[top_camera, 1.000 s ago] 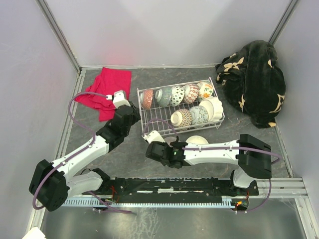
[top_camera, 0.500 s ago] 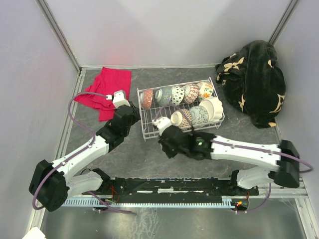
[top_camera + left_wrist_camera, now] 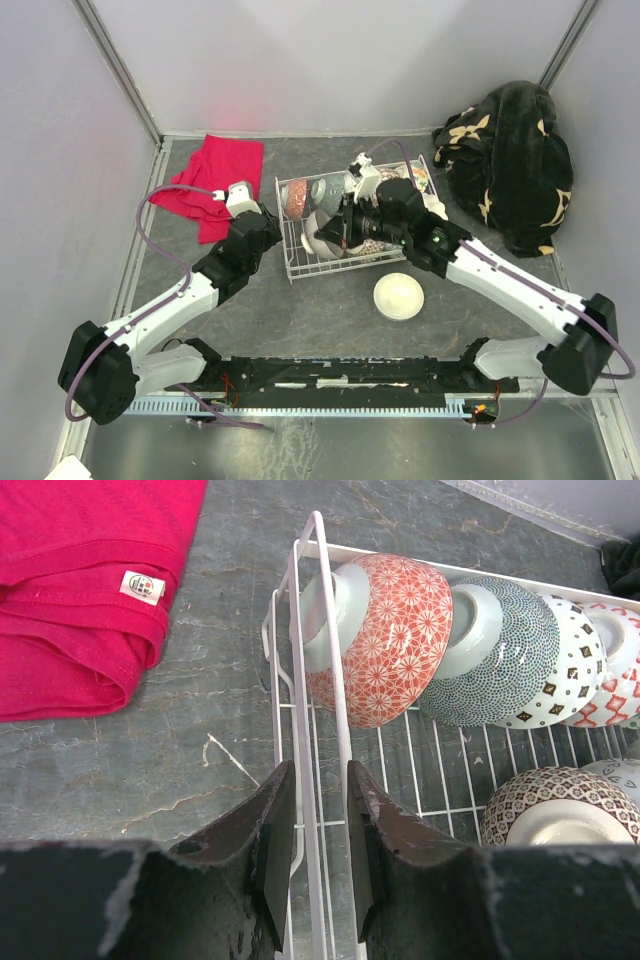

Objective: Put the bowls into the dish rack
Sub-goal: Pick up the bowl from the center of the board, then turn the bowl upside down on the dish rack.

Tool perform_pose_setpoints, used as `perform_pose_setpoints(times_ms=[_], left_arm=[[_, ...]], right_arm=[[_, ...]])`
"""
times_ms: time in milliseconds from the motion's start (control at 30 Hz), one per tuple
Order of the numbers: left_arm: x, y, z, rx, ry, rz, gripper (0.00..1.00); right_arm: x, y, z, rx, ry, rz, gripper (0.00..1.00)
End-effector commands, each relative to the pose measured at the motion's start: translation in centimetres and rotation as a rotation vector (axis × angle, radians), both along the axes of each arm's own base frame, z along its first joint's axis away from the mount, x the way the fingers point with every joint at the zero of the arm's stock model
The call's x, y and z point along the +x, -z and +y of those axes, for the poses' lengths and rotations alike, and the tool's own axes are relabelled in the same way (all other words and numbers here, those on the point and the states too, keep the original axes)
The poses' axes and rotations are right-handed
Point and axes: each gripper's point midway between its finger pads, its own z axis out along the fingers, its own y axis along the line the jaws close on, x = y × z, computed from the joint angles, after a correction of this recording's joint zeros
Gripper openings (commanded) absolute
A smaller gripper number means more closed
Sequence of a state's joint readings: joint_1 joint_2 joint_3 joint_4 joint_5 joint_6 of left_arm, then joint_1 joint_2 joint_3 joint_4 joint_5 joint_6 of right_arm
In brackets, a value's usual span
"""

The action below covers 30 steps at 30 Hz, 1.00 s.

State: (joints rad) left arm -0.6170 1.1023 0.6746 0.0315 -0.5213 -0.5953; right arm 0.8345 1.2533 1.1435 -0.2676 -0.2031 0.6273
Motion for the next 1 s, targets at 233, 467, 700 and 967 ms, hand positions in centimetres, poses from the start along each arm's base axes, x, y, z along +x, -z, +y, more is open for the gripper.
perform_pose_setpoints(times_ms=[233,467,700,967], left_arm=[[0.2,-1.4,0.5,0.002,-0.013,-0.045,0.34],[0.2,-1.4,0.5,0.002,-0.012,-0.044,0.34],[0.3,-1.4,0.4,0.003,-0.012,-0.044,0.33],[0.3,-1.3,0.4,0.002,-0.01,-0.043,0.33]], right_arm=[[6.6,-2.3,2.0,0.422,0.033,-0.019,0.01],[8.8,1.0,1.6,0.501,0.098,0.018,0.02],[9.8,3.8,1.6,0.542,0.12,0.065,0.02],[9.6,6.0,1.4,0.565,0.133,0.103,0.02]])
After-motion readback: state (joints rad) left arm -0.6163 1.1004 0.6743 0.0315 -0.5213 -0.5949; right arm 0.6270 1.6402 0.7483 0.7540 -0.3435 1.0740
